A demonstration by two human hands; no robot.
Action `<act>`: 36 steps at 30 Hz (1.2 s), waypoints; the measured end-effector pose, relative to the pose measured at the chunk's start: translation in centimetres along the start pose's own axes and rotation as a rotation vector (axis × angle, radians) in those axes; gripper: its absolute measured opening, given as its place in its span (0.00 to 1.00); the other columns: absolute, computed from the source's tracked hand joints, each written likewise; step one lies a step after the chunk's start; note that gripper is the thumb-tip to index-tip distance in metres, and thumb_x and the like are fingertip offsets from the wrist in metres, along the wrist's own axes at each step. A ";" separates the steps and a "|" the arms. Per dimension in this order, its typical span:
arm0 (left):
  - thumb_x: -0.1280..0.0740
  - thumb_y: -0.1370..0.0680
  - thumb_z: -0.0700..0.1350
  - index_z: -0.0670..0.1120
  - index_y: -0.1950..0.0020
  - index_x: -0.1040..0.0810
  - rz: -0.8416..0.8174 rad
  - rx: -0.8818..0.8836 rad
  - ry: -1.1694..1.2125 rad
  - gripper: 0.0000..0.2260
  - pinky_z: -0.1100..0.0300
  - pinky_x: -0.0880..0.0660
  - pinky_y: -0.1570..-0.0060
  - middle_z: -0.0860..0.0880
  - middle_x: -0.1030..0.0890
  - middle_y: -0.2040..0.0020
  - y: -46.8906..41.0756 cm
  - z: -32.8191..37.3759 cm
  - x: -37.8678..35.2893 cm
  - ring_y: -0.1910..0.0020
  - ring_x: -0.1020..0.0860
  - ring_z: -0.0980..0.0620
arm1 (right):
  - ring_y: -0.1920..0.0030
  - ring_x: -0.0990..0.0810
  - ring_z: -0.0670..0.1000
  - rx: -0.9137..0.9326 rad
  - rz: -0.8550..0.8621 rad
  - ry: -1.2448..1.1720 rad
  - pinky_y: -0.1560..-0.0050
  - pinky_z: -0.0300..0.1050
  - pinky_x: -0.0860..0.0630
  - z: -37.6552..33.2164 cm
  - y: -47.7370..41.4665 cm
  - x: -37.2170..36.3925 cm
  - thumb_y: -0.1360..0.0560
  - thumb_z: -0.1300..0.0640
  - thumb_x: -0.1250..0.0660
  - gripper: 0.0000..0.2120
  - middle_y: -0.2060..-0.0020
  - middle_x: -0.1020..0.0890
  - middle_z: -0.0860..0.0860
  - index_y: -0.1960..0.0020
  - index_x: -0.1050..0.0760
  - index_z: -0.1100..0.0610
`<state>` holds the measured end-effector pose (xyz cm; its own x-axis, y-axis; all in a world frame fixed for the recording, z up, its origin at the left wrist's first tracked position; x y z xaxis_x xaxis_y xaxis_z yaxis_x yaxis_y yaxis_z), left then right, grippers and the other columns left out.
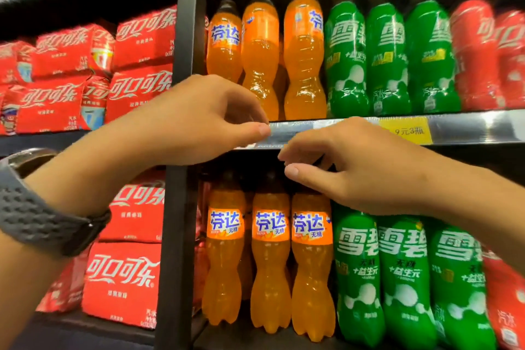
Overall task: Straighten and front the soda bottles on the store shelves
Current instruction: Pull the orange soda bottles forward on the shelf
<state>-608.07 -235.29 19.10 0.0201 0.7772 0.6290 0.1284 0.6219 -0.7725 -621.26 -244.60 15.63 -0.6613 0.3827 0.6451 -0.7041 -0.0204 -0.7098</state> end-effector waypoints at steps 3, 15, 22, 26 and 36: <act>0.32 0.25 0.54 0.55 0.52 0.18 0.182 -0.018 0.014 0.06 0.51 0.21 0.53 0.58 0.17 0.59 -0.9 -0.6 2.1 0.58 0.19 0.62 | 0.60 0.22 0.38 0.020 0.146 -0.002 0.60 0.35 0.27 -0.4 -0.8 2.9 0.25 0.43 0.40 0.13 0.61 0.18 0.40 0.50 0.21 0.46; 0.34 0.25 0.43 0.48 0.46 0.22 0.519 0.004 -0.233 0.08 0.60 0.32 0.59 0.51 0.19 0.55 -7.1 -4.5 7.2 0.56 0.23 0.51 | 0.55 0.21 0.48 -0.083 0.459 0.235 0.52 0.48 0.24 3.8 -9.2 11.2 0.26 0.52 0.34 0.09 0.57 0.19 0.43 0.46 0.23 0.50; 0.36 0.23 0.44 0.49 0.38 0.25 0.498 -0.022 -0.459 0.14 0.51 0.29 0.41 0.50 0.22 0.42 -12.6 -5.4 9.3 0.42 0.26 0.47 | 0.42 0.24 0.53 -0.170 0.359 0.335 0.44 0.52 0.24 5.5 -16.4 11.4 0.24 0.44 0.38 0.20 0.42 0.21 0.50 0.36 0.28 0.51; 0.38 0.22 0.45 0.48 0.36 0.27 0.318 -0.027 -0.527 0.15 0.51 0.26 0.43 0.48 0.23 0.40 -15.5 -5.0 8.9 0.41 0.26 0.47 | 0.42 0.25 0.57 -0.255 0.281 0.424 0.44 0.55 0.26 6.5 -19.5 10.9 0.22 0.45 0.41 0.19 0.42 0.22 0.54 0.36 0.29 0.54; 0.32 0.24 0.48 0.44 0.30 0.31 0.079 0.190 -0.259 0.24 0.54 0.26 0.44 0.44 0.26 0.35 -20.7 -4.3 9.0 0.43 0.25 0.47 | 0.35 0.28 0.56 -0.312 0.049 0.545 0.39 0.46 0.30 10.0 -21.6 13.2 0.21 0.50 0.40 0.21 0.34 0.26 0.55 0.30 0.32 0.55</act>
<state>-606.23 -241.60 41.11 -0.2329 0.8072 0.5424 -0.0517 0.5466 -0.8358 -617.35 -248.34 42.30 -0.4061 0.8058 0.4309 -0.5136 0.1887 -0.8370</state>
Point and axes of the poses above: each hand's wrist, its own y-axis away from the middle knuckle, its own x-axis out of the back of the hand, z = x × y, the point moved 5 cm from there along -y, towards the middle knuckle
